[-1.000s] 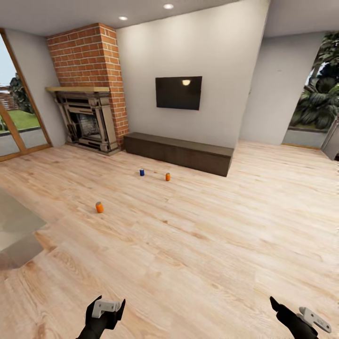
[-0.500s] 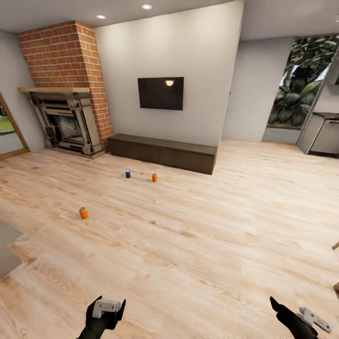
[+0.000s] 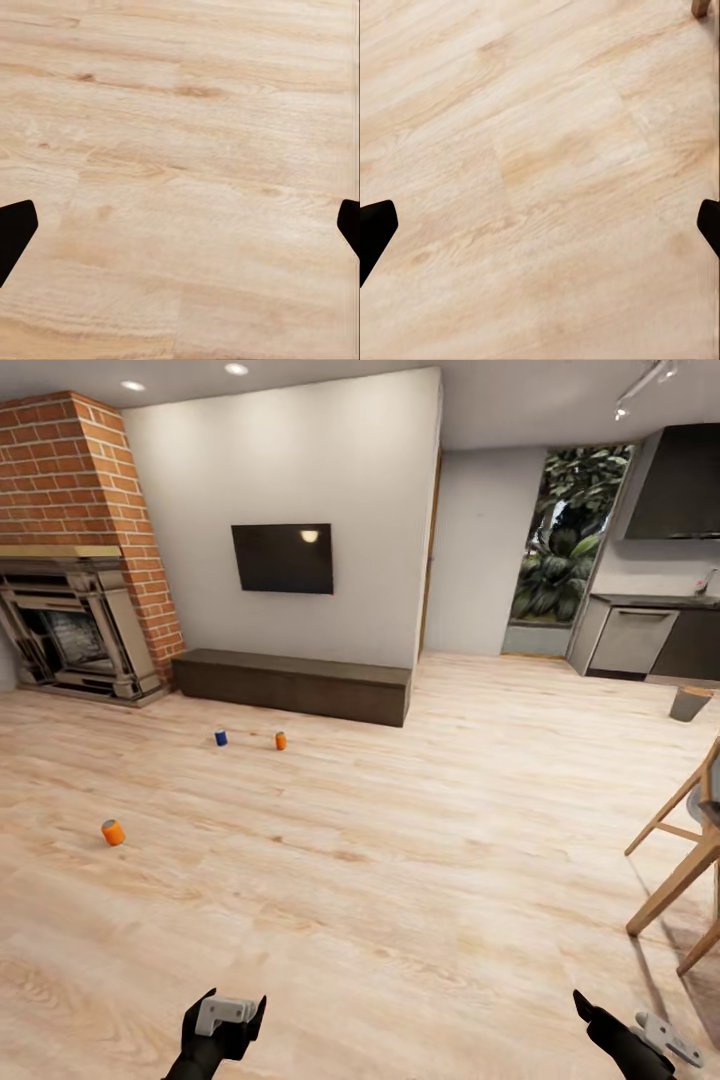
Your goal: Put the three can of soda from the living room inside the tash can in the kitchen.
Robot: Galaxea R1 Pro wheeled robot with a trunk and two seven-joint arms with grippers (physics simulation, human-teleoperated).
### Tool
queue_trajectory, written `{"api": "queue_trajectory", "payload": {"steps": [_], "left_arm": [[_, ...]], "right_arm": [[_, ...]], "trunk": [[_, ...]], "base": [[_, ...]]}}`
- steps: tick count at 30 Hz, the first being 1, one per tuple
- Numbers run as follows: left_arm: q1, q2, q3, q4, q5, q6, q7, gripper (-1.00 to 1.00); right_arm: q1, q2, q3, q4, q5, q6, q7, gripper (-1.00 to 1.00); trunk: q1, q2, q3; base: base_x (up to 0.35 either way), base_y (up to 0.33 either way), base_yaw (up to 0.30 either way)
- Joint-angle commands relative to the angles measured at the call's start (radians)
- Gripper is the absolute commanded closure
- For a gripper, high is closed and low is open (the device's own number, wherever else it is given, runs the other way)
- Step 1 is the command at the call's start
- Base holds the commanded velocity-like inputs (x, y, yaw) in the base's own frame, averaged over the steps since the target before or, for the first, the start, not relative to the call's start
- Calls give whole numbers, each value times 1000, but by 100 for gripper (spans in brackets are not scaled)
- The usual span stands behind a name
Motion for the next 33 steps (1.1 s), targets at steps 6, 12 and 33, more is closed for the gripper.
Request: {"api": "queue_trajectory", "payload": {"steps": [6,12,33], "left_arm": [[0,1,2,4,0,0,0,-100],[0,1,0,6,0,1,-1,-100],[0,1,0,-3,1,2,-4,-100]], "right_arm": [[0,1,0,0,1,-1,0,-100],[0,1,1,0,2,-1,0,-100],[0,5,5,0,11,-1,0,-100]], "trunk": [[0,0,0],[0,0,0],[0,0,0]], "base": [[0,-81,-227],[70,-2,-70],[259,181,-34]]}}
